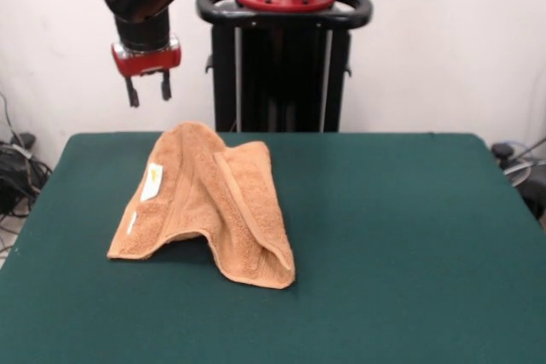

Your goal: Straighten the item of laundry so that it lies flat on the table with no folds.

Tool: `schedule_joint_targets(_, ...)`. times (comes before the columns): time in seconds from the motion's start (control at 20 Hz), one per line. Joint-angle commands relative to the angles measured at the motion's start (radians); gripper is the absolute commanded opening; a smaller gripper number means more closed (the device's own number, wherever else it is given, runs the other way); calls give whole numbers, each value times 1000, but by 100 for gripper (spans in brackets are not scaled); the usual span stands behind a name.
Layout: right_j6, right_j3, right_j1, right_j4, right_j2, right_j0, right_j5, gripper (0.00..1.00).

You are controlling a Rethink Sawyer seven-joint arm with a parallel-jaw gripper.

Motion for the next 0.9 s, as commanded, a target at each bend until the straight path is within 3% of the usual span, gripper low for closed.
schedule_joint_targets(0.05,37,-34,17,61,162,24,17,100)
schedule_joint_targets(0.55,311,70,2,134,96,292,24,100)
schedule_joint_targets(0.9,381,80,25,186,80,372,22,100)
